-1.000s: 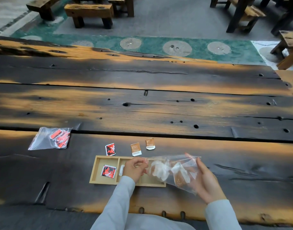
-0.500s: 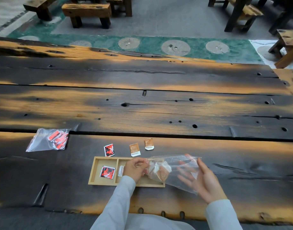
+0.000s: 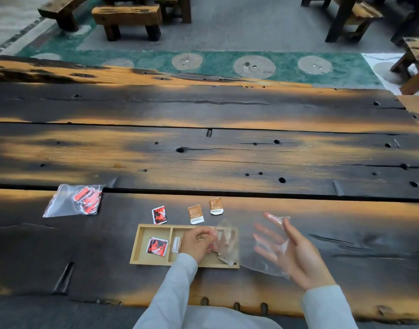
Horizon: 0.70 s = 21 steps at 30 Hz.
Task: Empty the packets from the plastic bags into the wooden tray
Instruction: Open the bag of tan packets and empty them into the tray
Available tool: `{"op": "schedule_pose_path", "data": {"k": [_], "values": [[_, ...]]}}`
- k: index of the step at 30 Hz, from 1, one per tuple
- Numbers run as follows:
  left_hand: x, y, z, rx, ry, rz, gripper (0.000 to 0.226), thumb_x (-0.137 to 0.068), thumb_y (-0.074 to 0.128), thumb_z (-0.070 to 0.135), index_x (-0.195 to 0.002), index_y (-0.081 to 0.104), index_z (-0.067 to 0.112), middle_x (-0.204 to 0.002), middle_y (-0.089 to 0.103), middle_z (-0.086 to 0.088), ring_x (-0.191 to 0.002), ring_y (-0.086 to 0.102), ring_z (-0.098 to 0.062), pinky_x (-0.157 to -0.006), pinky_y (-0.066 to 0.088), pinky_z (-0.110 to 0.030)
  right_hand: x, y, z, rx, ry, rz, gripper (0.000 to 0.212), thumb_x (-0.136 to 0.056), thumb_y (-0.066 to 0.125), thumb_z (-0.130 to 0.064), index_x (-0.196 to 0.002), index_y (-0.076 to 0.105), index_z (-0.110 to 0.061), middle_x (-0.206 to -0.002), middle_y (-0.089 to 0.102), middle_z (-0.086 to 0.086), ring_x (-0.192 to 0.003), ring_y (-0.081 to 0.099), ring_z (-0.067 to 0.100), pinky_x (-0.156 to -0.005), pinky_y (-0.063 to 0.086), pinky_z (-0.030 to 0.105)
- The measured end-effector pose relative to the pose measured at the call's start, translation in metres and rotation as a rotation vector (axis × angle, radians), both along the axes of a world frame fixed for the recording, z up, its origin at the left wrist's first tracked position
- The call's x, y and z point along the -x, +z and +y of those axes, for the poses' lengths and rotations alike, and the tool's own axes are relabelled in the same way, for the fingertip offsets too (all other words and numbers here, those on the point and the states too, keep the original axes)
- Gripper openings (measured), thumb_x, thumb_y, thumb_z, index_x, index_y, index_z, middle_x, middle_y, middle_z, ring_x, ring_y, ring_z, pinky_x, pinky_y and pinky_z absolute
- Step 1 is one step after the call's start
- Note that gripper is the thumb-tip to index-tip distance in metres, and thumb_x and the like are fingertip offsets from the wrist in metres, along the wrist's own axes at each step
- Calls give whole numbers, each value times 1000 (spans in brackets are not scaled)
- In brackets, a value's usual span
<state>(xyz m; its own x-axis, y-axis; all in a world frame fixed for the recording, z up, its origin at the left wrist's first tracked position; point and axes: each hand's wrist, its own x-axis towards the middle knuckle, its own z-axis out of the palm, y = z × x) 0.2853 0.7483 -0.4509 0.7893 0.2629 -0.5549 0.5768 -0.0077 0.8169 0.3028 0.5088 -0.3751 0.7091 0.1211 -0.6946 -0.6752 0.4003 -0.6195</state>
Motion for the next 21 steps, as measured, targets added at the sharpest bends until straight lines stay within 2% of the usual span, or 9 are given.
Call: {"op": "schedule_pose_path", "data": {"k": [6,12,16,21], "values": [[2,-1,1,31,9,23,9,-87,70,6,-78,68,10,-79,68,-15,-50,64,-15,-47,50,-21,-1,3,4,33,9,3,40,-106,43,-40,-126,72,-21,-133,69,18,-126,61,38,-114,41,60],[2,5,2,43,24,20,5,-88,70,10,-83,69,10,-85,71,-16,-59,66,-20,-51,52,-20,-2,5,5,84,23,-23,40,-106,44,-41,-124,73,-23,-131,71,14,-126,63,36,-113,43,60],[0,10,8,90,60,12,3,-87,71,13,-87,71,10,-85,73,-14,-65,68,-23,-63,56,-30,-5,7,6,132,-2,-29,39,-106,43,-40,-124,73,-21,-133,70,13,-124,64,36,-111,45,60],[0,33,24,134,63,-32,2,-87,71,13,-85,72,11,-76,74,-5,-66,69,-19,-61,55,-24,-13,19,11,110,7,-88,39,-108,42,-34,-131,67,-16,-127,73,16,-120,68,39,-112,43,62]]}}
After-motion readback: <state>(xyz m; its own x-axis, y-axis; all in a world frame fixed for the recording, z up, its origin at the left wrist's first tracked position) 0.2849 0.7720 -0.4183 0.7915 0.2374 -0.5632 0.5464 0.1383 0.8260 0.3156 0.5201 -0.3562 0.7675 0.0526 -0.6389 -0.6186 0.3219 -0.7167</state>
